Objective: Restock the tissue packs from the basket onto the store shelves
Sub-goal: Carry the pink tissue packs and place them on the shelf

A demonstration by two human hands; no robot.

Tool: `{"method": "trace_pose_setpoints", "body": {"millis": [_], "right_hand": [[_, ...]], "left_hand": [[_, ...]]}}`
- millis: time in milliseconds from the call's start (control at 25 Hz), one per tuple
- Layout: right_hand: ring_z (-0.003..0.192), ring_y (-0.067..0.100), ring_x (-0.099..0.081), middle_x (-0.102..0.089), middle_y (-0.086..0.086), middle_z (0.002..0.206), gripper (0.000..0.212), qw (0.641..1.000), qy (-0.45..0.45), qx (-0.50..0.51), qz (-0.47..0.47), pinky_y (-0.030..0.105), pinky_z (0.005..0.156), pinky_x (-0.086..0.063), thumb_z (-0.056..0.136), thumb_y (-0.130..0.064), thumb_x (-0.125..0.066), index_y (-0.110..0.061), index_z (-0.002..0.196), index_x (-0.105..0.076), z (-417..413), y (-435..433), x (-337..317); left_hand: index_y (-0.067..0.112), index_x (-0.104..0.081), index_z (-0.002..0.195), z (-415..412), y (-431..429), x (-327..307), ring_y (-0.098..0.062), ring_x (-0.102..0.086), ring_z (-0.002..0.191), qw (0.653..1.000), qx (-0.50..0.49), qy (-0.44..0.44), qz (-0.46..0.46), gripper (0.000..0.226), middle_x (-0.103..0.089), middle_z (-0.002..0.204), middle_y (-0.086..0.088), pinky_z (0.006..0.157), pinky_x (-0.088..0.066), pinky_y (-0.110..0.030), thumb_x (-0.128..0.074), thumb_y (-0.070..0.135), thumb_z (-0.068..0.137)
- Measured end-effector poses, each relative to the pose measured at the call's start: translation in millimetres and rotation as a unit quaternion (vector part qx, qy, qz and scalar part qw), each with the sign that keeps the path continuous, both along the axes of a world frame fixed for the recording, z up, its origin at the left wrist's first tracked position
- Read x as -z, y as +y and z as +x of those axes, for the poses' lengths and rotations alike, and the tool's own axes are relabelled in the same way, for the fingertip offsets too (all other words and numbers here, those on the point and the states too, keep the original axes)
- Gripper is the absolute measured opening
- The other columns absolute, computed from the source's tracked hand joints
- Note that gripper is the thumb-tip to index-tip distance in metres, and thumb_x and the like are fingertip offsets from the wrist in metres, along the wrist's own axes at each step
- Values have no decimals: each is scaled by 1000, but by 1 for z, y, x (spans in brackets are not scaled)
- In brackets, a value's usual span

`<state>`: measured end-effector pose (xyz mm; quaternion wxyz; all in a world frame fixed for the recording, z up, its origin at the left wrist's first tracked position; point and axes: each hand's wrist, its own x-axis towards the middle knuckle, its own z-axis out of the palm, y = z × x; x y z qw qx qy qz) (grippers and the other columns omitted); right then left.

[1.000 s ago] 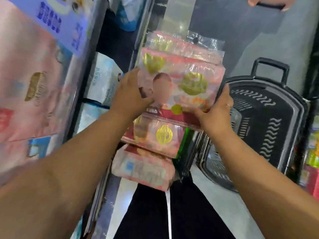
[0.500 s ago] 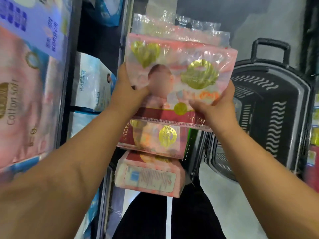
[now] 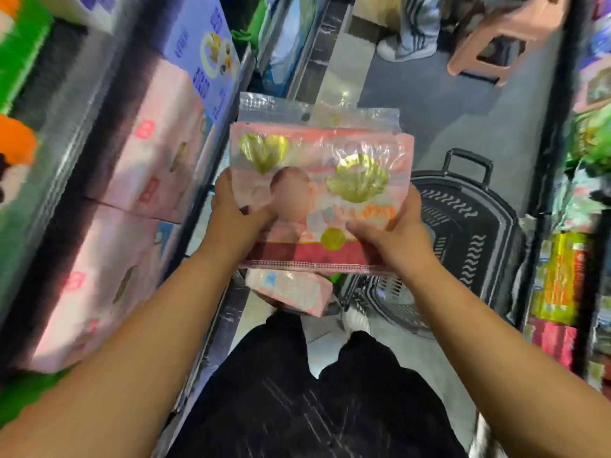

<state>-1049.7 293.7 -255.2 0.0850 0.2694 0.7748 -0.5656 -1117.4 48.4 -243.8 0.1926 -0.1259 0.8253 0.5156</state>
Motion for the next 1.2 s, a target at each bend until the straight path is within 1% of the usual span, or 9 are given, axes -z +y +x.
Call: {"method": "trace_pose_setpoints", "body": {"millis": [120,200,280,400,560,760,960,1120,1200], "right_hand": [[108,9,-60,-58,-16,120,99,996,18,-91,14,42,97,-50,59,-44,-88,-35,137,-27,5,-1,-36],[110,10,-58,-54,-15,122,99,988,47,-143,14,39,99,-48,63,-37,-88,-28,140,-26,7,1,-58],[110,12,-56,-50,-16,120,97,978,69,-197,30,35,95,-47,67,-35,-87,-26,142,-27,8,3,-76],[112,17,-58,-55,-14,122,104,957,101,-269,43,43,97,-48,60,-50,-84,-30,144,-26,10,-1,-102],[113,16,-58,-56,-11,125,94,924,134,-358,12,41,97,-47,68,-34,-86,-29,142,-27,18,-22,-135],[111,15,-58,-56,-7,126,98,888,172,-426,-9,45,97,-49,62,-39,-87,-29,140,-29,35,-63,-169],[109,16,-60,-58,-11,119,91,856,194,-478,-35,43,95,-49,69,-33,-85,-32,140,-28,55,-101,-201],[110,14,-61,-60,-9,124,87,837,206,-503,-64,44,94,-52,70,-32,-86,-32,137,-31,77,-134,-226],[110,12,-60,-58,-10,125,86,827,217,-513,-79,45,95,-52,70,-31,-85,-33,137,-31,90,-147,-241]], "left_hand": [[23,-12,152,42,-5,-41,-8,-45,116,997,-66,20,-19,96,-36,136,9,88,-39,-14,-76,22,81],[22,-18,149,70,-5,-65,-3,-52,98,992,-113,44,-24,85,-42,125,10,69,-40,-5,-72,15,84],[24,-23,146,98,-3,-86,-6,-54,92,985,-160,58,-34,80,-50,125,5,63,-38,-5,-72,16,84],[29,-21,148,140,-4,-113,-10,-54,103,970,-226,84,-20,87,-49,134,5,71,-40,-11,-75,23,81],[33,-22,148,196,-14,-142,-13,-57,111,943,-311,120,-16,95,-53,135,5,83,-46,-24,-81,33,74],[25,-36,142,251,-29,-175,13,-59,87,900,-397,177,-16,75,-61,114,13,63,-45,-5,-73,5,80],[20,-42,136,297,-51,-205,17,-58,78,867,-453,200,-52,66,-61,103,13,61,-43,-2,-73,4,80],[20,-33,146,334,-68,-236,-9,-56,101,851,-473,213,-79,78,-56,119,4,60,-37,4,-75,10,81],[21,-30,147,351,-79,-248,-10,-52,106,849,-471,226,-80,80,-53,123,7,67,-38,3,-74,13,81]]}}
